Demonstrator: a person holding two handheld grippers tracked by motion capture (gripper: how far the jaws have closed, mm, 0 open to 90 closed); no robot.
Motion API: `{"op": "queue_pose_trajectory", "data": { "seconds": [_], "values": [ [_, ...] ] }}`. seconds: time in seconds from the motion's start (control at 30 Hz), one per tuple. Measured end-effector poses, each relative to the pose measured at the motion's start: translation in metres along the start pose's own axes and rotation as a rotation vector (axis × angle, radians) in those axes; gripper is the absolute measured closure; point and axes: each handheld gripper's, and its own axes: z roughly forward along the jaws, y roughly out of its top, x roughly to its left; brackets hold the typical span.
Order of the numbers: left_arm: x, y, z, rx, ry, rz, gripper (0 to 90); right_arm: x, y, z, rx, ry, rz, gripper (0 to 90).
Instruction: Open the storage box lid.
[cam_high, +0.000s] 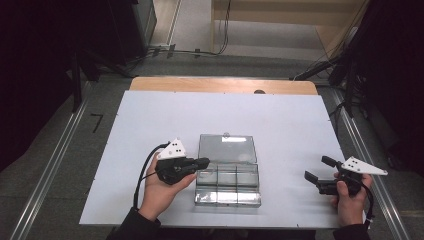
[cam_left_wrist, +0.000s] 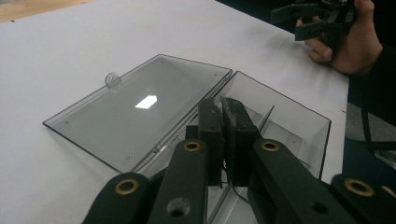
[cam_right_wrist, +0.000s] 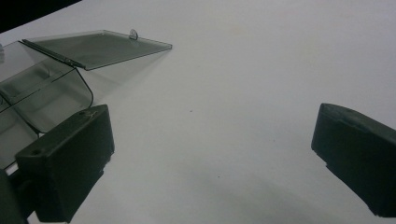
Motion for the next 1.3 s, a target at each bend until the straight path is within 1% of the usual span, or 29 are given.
{"op": "queue_pose_trajectory", "data": {
  "seconds": [0.1,0.3,0.5,0.6,0.77,0.87,1.13,1.2,1.3],
  "values": [
    [0.001,-0.002,0.002,0.003,-0.004,-0.008,87.5,0.000,0.000,0.000,0.000,0.000,0.000,0.0],
    [0.001,-0.004,0.005,0.013,-0.004,-0.007,87.5,0.000,0.000,0.000,0.000,0.000,-0.002,0.0],
    [0.002,-0.006,0.008,0.033,0.014,-0.003,87.5,0.000,0.000,0.000,0.002,0.001,-0.003,0.0],
    [0.003,-0.008,0.009,0.037,0.018,-0.004,87.5,0.000,0.000,0.000,0.002,0.001,-0.003,0.0],
    [0.004,-0.009,0.010,0.048,0.040,0.001,87.5,0.000,0.000,0.000,0.002,0.001,-0.003,0.0],
    [0.005,-0.011,0.011,0.053,0.045,0.002,87.4,0.000,0.000,0.001,0.002,0.001,-0.005,0.0],
    [0.004,-0.013,0.016,0.070,0.027,-0.002,87.4,0.000,0.000,0.001,0.002,0.000,-0.003,0.0],
    [0.005,-0.013,0.017,0.071,0.019,-0.007,87.3,0.000,0.000,0.001,0.002,0.000,-0.003,0.0],
    [0.005,-0.014,0.017,0.069,0.018,-0.014,87.3,0.000,0.000,0.001,0.001,0.001,-0.002,0.0]
  ]
}}
